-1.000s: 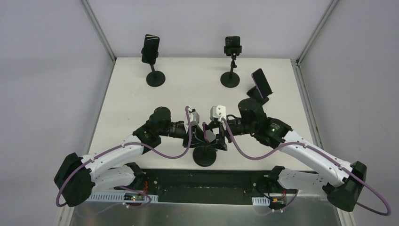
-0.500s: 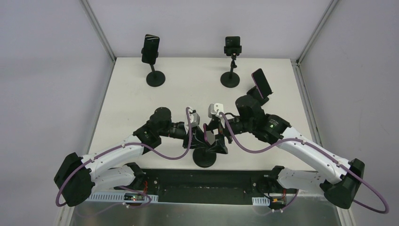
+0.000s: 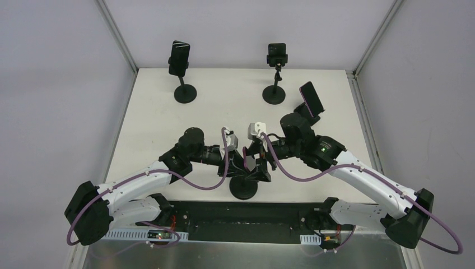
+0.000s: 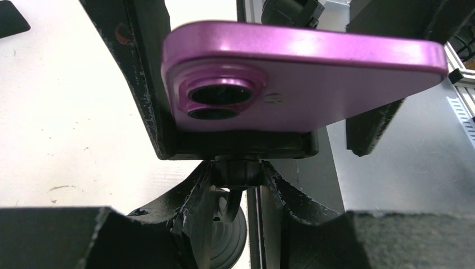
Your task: Remove the phone from the phone stand
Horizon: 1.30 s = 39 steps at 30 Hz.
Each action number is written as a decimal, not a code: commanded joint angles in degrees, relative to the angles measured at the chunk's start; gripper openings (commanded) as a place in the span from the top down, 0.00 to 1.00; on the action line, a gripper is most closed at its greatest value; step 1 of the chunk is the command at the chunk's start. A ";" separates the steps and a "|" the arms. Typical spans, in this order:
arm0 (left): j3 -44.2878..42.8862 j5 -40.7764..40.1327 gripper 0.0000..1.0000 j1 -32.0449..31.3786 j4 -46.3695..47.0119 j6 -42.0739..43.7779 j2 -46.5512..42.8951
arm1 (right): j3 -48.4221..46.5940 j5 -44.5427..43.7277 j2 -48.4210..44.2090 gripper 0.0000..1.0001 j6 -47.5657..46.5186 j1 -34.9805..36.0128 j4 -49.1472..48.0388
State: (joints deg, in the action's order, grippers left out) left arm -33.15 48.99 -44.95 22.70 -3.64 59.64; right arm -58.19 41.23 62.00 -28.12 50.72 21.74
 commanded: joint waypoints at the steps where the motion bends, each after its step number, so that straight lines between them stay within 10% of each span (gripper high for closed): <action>1: -1.39 -2.16 1.00 0.56 4.11 1.05 0.29 | 0.69 3.27 -0.30 0.14 0.77 0.95 3.78; 11: -2.57 -3.10 0.97 0.61 3.94 0.75 0.21 | 3.32 6.99 -1.57 1.00 -9.46 0.95 3.43; 23: -10.13 -7.36 1.00 -0.25 -6.36 2.85 -5.84 | 12.19 4.29 -10.96 1.00 -7.20 0.82 -13.53; 39: -21.73 -29.69 1.00 -16.98 -34.12 20.68 -11.67 | 10.67 15.23 -14.11 1.00 -7.17 -2.01 -21.47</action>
State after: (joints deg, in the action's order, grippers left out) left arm -49.95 27.00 -58.59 -12.21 11.44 51.33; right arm -45.01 49.25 49.36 -35.38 50.06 0.25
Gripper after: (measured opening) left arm 0.312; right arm 0.739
